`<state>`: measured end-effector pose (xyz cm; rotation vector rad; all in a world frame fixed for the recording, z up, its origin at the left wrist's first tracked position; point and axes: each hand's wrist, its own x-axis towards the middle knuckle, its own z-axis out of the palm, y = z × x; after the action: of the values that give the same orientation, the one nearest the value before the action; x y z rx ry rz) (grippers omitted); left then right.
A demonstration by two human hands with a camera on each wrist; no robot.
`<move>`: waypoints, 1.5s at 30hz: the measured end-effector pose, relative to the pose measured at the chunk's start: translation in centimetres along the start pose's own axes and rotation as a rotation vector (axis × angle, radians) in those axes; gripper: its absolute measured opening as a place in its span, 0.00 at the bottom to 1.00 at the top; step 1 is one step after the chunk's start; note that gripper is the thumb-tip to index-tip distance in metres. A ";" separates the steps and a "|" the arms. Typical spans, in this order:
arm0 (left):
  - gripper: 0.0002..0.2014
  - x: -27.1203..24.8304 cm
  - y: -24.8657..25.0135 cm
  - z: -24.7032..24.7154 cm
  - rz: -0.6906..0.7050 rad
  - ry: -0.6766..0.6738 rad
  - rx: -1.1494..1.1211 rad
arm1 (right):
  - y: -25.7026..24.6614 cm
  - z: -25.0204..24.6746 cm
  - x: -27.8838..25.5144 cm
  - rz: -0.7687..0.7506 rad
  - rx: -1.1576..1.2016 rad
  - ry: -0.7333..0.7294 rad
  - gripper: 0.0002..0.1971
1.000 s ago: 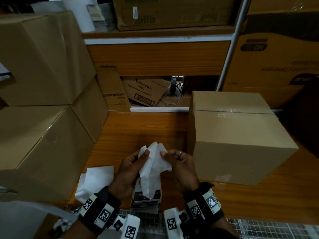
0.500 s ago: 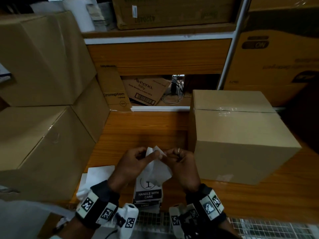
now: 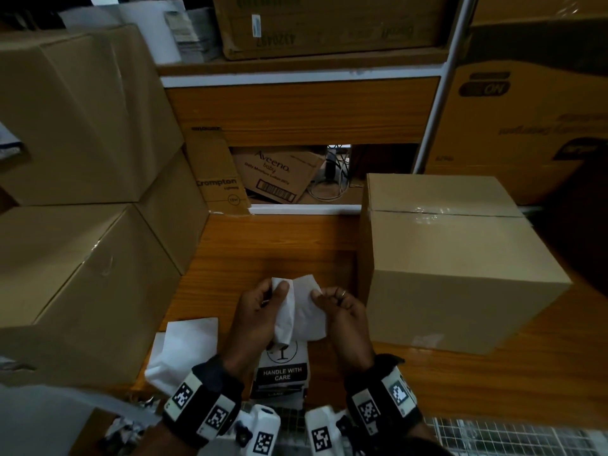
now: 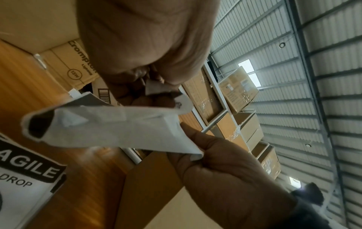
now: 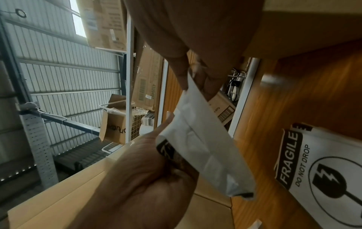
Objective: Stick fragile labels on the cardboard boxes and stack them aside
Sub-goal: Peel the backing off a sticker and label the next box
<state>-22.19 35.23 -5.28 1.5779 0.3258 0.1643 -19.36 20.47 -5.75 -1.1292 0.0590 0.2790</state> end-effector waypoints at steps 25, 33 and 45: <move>0.09 0.3 -0.4 -2.4 -0.027 0.107 -0.083 | 0.8 0.1 0.3 0.151 0.219 0.035 0.11; 0.12 0.0 -0.8 -3.3 -0.038 0.049 -0.117 | 2.0 0.6 0.1 0.047 -0.163 -0.143 0.11; 0.29 -0.6 -3.3 -3.9 -0.102 0.039 -0.267 | 4.8 1.6 -0.3 0.089 -0.045 -0.132 0.15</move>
<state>-24.34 38.78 -8.36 1.2927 0.3970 0.1533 -20.95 23.79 -9.20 -1.1525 -0.0139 0.4350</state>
